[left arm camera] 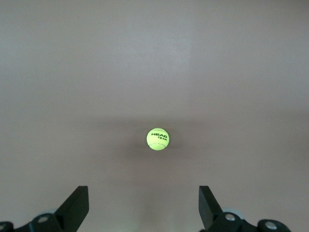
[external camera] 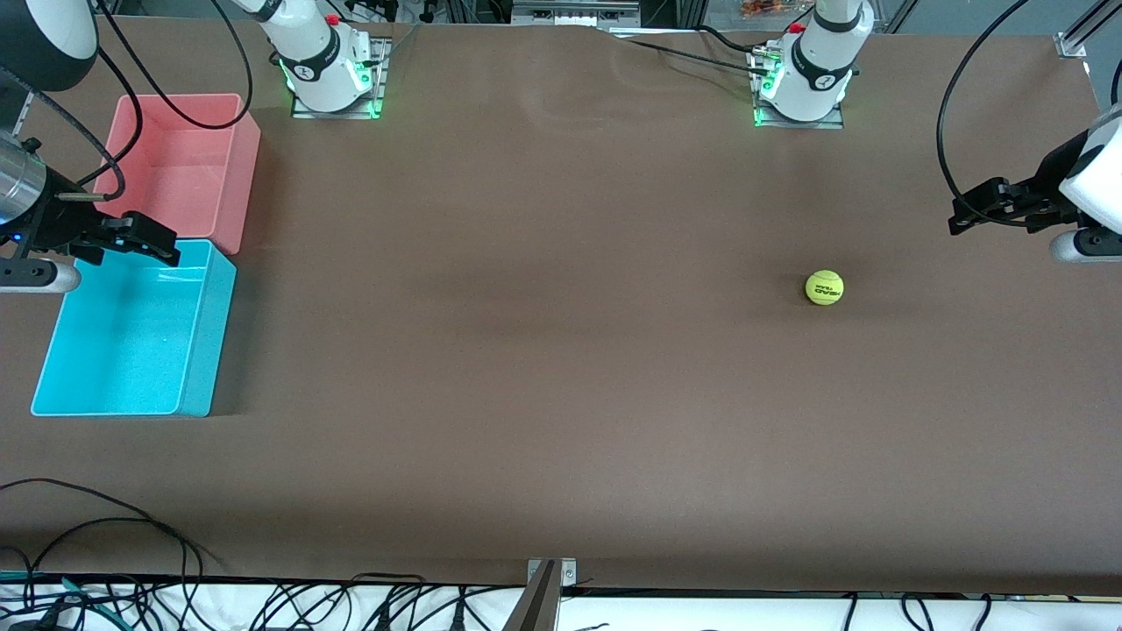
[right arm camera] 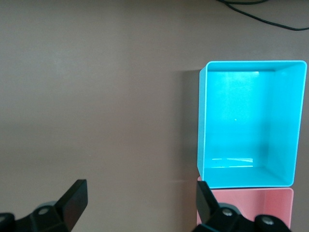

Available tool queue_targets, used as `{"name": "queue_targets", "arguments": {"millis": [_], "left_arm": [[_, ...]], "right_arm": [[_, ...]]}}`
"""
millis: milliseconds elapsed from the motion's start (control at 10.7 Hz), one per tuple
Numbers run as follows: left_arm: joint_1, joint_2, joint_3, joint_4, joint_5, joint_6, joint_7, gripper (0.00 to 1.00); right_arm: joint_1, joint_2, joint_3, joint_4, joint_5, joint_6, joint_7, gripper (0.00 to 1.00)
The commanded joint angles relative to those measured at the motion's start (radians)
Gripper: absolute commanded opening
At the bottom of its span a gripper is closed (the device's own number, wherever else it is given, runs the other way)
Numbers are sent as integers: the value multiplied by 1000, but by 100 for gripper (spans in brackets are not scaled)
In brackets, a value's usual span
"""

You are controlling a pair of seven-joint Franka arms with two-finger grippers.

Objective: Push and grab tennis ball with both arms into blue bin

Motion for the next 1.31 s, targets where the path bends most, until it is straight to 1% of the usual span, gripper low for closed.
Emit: {"name": "queue_targets", "arguments": {"millis": [0, 562, 749, 1218], "left_arm": [[6, 7, 0, 15, -14, -9, 4, 100], [-11, 8, -7, 16, -5, -4, 9, 100], [-19, 11, -11, 16, -8, 31, 13, 100], [-16, 25, -8, 12, 4, 30, 18, 100]], "right_arm": [[-5, -3, 1, 0, 18, -4, 5, 100], [-5, -3, 1, 4, 20, -4, 5, 100], [-2, -4, 1, 4, 20, -4, 9, 100], [-5, -3, 1, 1, 20, -4, 9, 100]]}}
